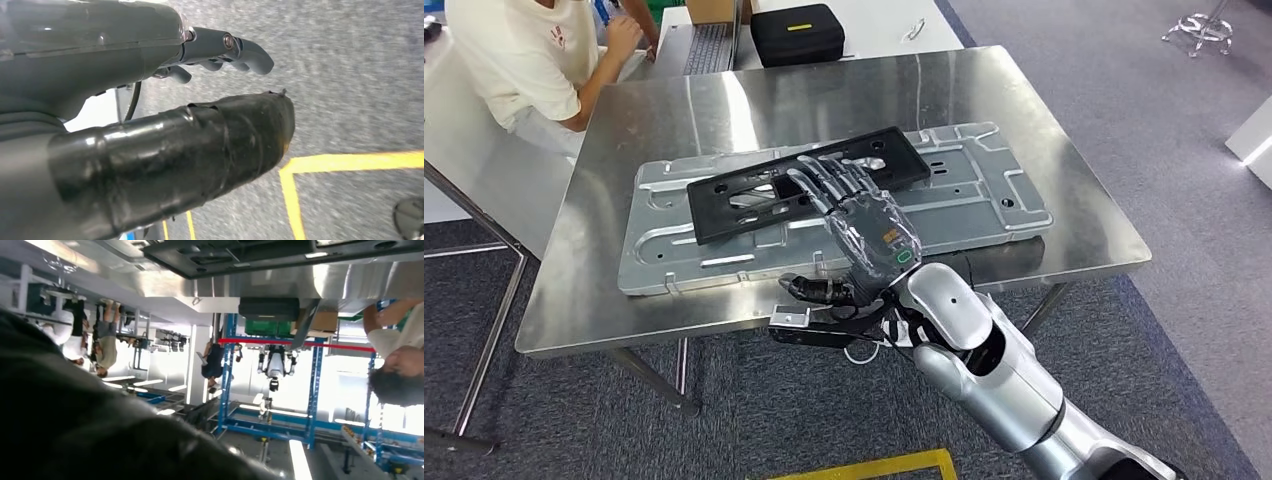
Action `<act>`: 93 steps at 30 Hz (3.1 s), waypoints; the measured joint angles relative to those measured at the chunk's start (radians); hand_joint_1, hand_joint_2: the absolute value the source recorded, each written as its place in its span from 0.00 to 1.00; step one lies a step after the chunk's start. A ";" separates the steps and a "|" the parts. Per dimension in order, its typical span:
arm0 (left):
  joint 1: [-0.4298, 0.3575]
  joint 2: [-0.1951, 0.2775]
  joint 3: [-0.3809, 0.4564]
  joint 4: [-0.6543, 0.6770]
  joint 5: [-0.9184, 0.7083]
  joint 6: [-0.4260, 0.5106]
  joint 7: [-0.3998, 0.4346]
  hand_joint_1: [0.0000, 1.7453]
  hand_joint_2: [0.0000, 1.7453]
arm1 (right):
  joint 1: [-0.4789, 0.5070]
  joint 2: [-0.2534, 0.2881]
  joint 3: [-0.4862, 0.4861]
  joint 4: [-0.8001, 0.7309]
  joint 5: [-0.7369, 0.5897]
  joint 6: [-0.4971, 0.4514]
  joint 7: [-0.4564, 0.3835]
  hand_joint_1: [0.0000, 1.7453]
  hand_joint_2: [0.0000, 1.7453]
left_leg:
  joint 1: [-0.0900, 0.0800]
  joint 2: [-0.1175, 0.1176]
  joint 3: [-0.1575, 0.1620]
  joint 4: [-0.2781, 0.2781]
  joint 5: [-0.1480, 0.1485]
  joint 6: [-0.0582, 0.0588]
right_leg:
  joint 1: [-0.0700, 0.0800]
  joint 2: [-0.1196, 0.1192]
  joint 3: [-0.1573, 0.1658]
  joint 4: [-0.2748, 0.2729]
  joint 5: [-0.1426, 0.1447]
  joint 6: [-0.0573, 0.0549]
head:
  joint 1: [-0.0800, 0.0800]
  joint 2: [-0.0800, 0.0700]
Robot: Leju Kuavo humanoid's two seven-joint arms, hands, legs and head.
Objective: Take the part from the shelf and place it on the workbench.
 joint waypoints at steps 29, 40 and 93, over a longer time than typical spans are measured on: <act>0.005 -0.062 -0.029 0.012 0.013 0.054 0.029 0.00 0.00 | 0.824 -0.143 -0.424 0.121 -0.352 -0.407 0.127 0.00 0.00 | -0.002 0.023 0.060 -0.087 0.039 0.007 | -0.008 -0.005 0.047 -0.002 -0.045 0.021 | 0.003 0.000; 0.000 -0.050 -0.068 0.012 -0.007 0.038 -0.011 0.00 0.00 | 0.589 0.088 -0.841 1.060 -0.628 -0.144 -0.014 0.00 0.00 | -0.012 -0.054 0.273 -0.209 -0.009 0.050 | -0.005 0.077 -0.084 0.012 0.074 0.032 | 0.003 0.000; -0.015 -0.056 -0.128 0.012 -0.040 0.034 -0.008 0.00 0.00 | 0.452 0.279 -0.901 1.397 -0.567 0.263 0.203 0.00 0.00 | 0.013 0.016 0.075 0.091 -0.116 -0.009 | -0.010 0.026 -0.007 0.016 -0.016 0.023 | 0.004 0.000</act>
